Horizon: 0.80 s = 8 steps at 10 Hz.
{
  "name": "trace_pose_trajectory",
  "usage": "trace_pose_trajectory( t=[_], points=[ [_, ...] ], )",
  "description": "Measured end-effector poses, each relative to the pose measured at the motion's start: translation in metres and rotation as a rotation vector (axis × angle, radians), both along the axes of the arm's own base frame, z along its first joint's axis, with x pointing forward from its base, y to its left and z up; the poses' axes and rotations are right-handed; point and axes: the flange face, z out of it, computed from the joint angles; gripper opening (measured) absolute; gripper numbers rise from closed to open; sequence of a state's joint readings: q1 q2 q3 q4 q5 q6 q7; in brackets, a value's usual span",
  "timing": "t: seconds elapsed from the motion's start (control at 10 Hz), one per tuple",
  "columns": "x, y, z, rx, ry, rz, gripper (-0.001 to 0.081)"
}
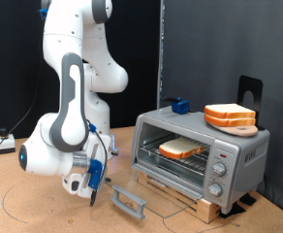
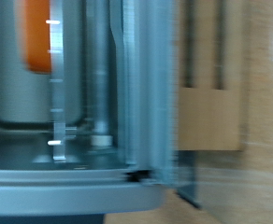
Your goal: Make a piece of toast with the oven
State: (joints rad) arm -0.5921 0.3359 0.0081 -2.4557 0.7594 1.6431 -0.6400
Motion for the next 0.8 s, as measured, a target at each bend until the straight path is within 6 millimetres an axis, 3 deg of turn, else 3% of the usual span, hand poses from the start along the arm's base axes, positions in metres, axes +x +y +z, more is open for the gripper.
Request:
trace_pose_trajectory(
  t=[0.3, 0.8],
  points=[
    [-0.001, 0.003, 0.033, 0.080, -0.025, 0.011, 0.0807],
    [-0.004, 0.042, 0.075, 0.140, -0.063, 0.090, 0.0807]
  ],
)
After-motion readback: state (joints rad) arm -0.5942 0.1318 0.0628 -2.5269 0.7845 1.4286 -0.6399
